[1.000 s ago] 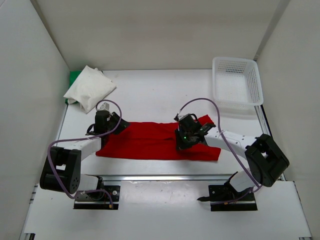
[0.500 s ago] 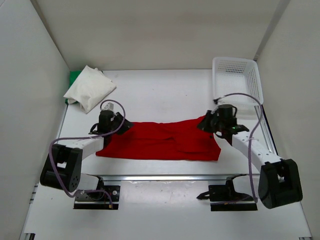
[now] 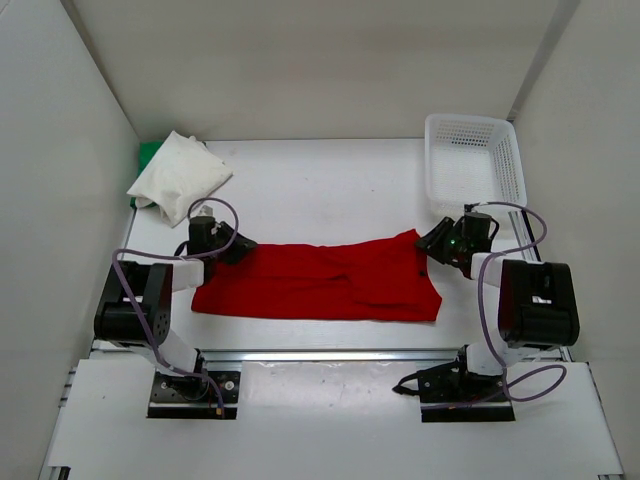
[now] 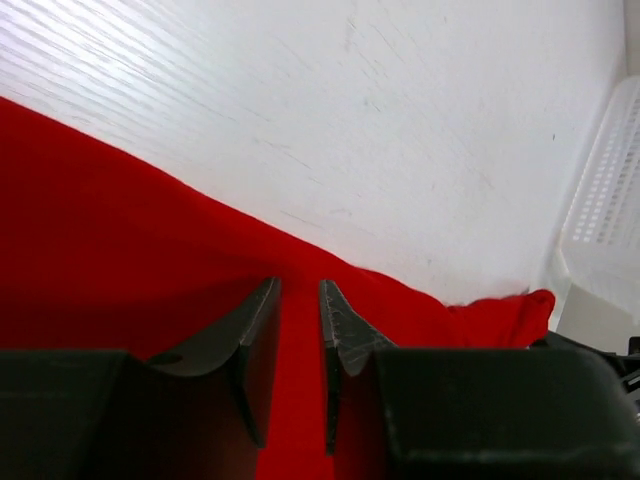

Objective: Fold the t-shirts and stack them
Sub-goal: Fold the other side of the tshirt into a rectangle

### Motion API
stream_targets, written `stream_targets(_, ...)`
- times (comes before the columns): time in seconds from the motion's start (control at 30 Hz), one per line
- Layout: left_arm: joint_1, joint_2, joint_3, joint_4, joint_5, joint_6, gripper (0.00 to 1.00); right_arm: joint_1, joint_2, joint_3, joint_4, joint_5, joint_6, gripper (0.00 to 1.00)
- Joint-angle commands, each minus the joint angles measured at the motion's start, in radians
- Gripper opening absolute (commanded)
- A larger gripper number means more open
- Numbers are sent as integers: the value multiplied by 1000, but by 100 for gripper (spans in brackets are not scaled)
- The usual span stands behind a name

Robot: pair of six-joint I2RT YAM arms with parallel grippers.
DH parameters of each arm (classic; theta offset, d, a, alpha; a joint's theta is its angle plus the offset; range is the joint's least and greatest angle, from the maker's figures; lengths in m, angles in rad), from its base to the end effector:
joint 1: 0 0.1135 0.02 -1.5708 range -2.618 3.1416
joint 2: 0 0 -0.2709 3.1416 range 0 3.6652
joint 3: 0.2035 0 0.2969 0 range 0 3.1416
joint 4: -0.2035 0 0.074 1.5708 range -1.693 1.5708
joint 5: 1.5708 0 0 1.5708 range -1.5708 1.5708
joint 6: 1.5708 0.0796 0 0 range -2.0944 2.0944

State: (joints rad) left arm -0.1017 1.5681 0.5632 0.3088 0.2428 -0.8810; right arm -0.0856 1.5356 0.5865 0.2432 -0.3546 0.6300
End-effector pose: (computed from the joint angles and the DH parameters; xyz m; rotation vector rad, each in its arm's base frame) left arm 0.3382 -0.0538 0.0741 -0.7735 2.2387 -0.7760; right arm 0.3428 -0.0017 0.0864 0.6301 2.2308 0.6854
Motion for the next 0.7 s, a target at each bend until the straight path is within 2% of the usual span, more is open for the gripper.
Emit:
stream_targets(0.0, 45, 7, -28, 45, 50, -18, 32, 1, 32, 50, 122, -64, 17, 28)
stream_targets(0.2, 86, 15, -45, 62, 55, -26, 32, 9, 55, 49, 150, -78, 27, 34)
stream_targets(0.27, 100, 23, -62, 84, 73, -38, 31, 6, 83, 61, 159, -99, 42, 34)
stream_targets(0.33, 138, 27, -66, 84, 79, -41, 32, 3, 100, 61, 163, -112, 37, 20)
stream_targets(0.4, 157, 33, -75, 85, 91, -49, 32, -14, 121, 53, 188, -127, 57, 15)
stream_targets(0.47, 180, 40, -88, 96, 93, -67, 31, -26, 118, 42, 196, -130, 77, 0)
stream_targets(0.67, 247, 33, -138, 122, 116, -98, 30, -55, 80, 12, 157, -28, 72, 0)
